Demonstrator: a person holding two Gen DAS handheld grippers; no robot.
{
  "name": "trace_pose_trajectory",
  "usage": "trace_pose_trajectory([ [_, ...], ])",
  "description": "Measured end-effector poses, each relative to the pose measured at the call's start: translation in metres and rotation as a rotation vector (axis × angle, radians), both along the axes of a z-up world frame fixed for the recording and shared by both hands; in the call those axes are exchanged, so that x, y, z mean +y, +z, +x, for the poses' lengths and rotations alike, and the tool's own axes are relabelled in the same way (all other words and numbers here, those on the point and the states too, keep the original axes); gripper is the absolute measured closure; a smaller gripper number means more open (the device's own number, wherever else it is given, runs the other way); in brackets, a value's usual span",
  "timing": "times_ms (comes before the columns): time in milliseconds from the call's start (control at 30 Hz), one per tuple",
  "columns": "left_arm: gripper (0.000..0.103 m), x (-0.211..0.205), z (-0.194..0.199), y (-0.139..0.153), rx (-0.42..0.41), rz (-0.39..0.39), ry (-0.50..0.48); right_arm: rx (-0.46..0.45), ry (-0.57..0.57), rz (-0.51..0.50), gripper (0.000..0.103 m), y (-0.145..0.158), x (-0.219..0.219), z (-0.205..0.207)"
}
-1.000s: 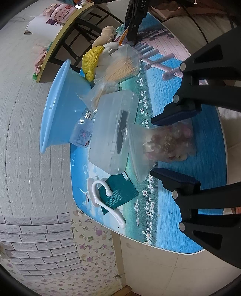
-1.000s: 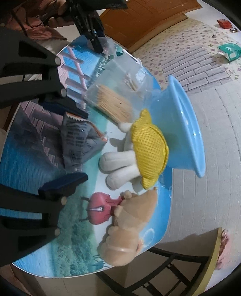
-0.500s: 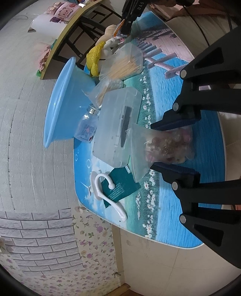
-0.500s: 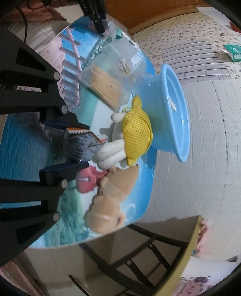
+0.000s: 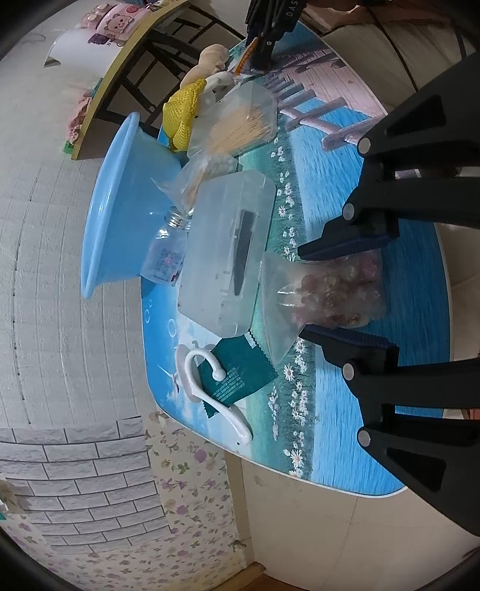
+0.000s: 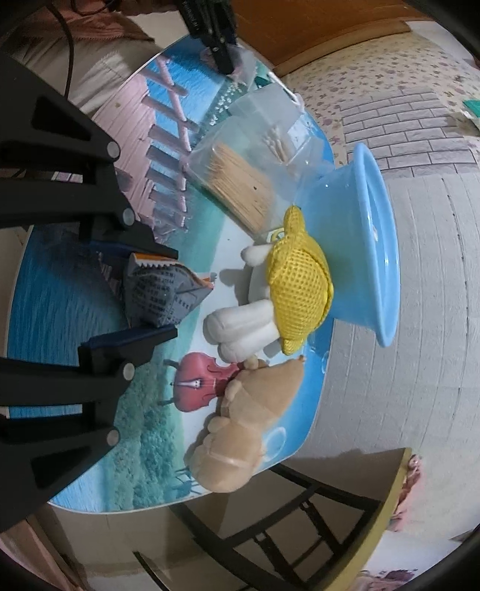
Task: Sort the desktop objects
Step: 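Lift the bead bag with the left gripper while the right lifts the grey packet, then carry the bead bag and grey packet over the blue basin and open both grippers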
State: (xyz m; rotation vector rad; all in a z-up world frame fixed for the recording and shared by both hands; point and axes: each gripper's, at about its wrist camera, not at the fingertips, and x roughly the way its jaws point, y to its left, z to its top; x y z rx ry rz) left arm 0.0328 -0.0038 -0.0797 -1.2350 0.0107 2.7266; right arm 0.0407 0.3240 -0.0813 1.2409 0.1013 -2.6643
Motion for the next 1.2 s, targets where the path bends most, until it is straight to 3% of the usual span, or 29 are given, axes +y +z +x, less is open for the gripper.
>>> trace_pose_trajectory([
  [133, 0.063, 0.007, 0.001, -0.002, 0.014, -0.043, -0.013, -0.009, 0.010, 0.013, 0.054, -0.005, -0.006, 0.001],
  [200, 0.063, 0.009, 0.001, -0.002, 0.017, -0.051, -0.019, -0.005, 0.015, 0.011, 0.053, -0.005, -0.007, 0.001],
  [233, 0.063, 0.009, 0.001, -0.002, 0.016, -0.047, -0.018, -0.005, 0.013, 0.010, 0.056, -0.006, -0.006, 0.001],
  [267, 0.065, 0.007, 0.001, -0.001, 0.015, -0.042, -0.016, -0.001, 0.004, 0.012, 0.066, -0.006, -0.006, 0.002],
  [367, 0.069, 0.004, 0.003, 0.000, 0.015, -0.027, -0.011, -0.004, -0.002, -0.011, 0.069, -0.005, -0.001, 0.003],
  [700, 0.071, 0.006, 0.007, 0.016, 0.039, 0.014, -0.022, 0.062, 0.091, -0.060, 0.071, 0.013, -0.013, 0.013],
  [1200, 0.071, 0.021, -0.001, 0.062, 0.143, 0.063, -0.043, 0.163, 0.149, -0.124, 0.071, 0.054, -0.025, 0.010],
])
